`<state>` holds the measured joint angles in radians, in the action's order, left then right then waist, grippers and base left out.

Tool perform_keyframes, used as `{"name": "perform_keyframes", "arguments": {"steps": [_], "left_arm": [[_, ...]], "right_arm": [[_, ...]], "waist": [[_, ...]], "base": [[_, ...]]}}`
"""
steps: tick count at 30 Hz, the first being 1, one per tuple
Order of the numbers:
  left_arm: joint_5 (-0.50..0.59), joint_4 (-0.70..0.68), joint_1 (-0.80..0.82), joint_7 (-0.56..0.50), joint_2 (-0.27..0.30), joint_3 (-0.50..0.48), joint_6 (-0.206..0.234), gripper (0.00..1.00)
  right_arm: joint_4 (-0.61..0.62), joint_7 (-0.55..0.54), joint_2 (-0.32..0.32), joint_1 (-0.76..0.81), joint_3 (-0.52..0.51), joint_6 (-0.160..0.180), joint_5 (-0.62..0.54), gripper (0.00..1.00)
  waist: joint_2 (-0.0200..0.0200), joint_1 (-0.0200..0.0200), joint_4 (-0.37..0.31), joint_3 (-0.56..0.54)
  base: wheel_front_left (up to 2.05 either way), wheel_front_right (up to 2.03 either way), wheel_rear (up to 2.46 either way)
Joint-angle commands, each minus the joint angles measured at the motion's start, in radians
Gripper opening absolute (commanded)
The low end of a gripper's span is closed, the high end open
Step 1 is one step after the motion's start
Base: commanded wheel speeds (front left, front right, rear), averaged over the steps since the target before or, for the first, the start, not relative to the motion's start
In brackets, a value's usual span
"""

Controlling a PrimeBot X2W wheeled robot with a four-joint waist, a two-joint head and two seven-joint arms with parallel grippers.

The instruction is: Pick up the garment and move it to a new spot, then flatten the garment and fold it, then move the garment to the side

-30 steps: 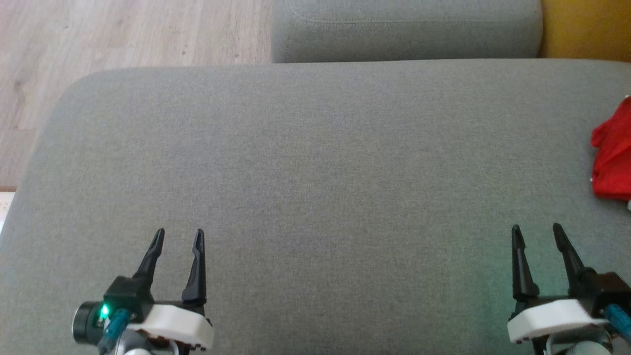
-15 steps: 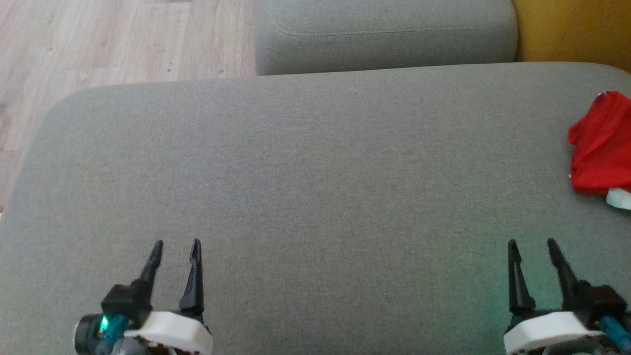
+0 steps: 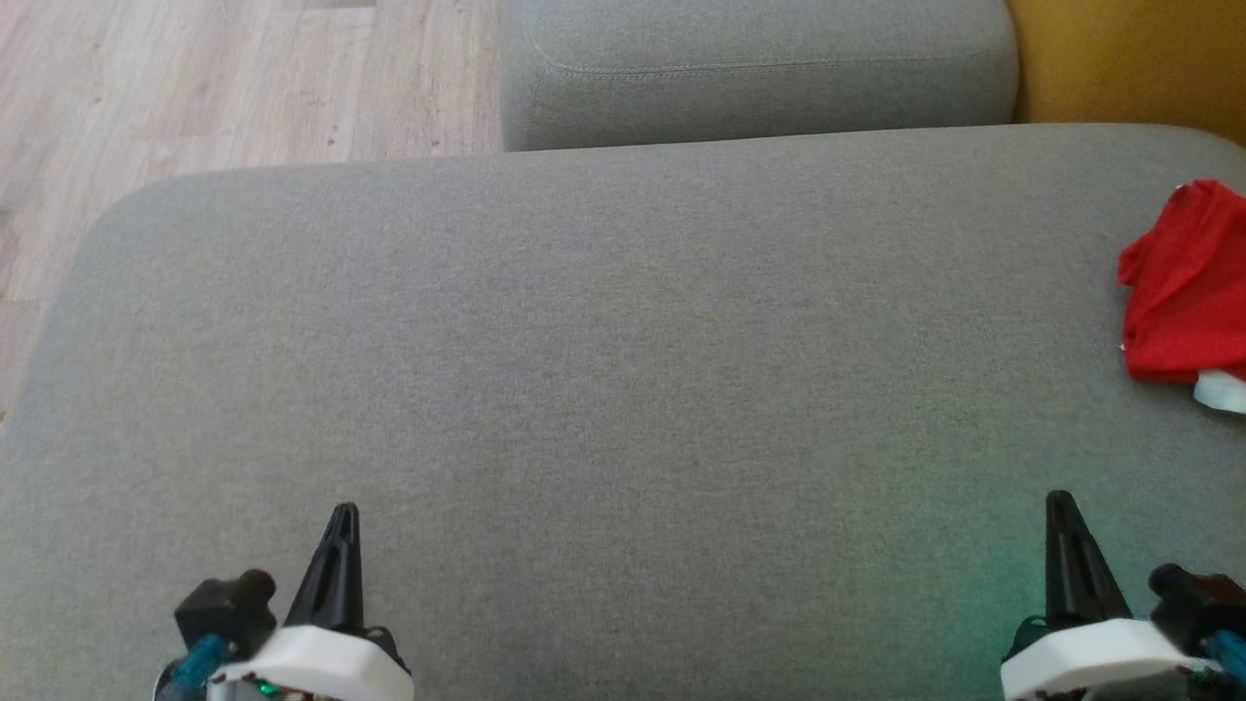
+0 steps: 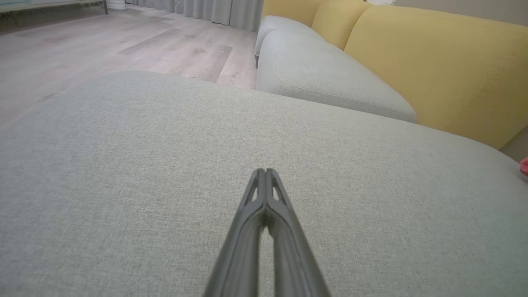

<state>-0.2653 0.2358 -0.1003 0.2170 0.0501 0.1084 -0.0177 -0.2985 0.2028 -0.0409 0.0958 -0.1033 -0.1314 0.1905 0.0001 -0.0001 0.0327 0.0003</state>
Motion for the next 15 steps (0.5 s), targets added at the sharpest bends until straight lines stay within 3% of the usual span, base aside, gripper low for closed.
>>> {"name": "perform_keyframes", "arguments": {"steps": [1, 15], "left_arm": [[-0.035, -0.027, 0.043, -0.006, 0.001, -0.023, -0.006, 0.0], [-0.201, -0.023, 0.063, -0.047, 0.001, -0.048, -0.019, 0.0]], "right_arm": [[0.037, -0.006, -0.003, -0.03, -0.001, 0.0, 0.04, 0.0], [0.042, -0.043, -0.004, -0.049, 0.0, 0.0, 0.215, 0.0]], "waist": [[-0.0001, 0.0001, 0.0, 0.0], [-0.0001, 0.0001, -0.005, 0.0]], "base": [[0.0, 0.0, 0.0], [0.0, 0.0, 0.0]]}}
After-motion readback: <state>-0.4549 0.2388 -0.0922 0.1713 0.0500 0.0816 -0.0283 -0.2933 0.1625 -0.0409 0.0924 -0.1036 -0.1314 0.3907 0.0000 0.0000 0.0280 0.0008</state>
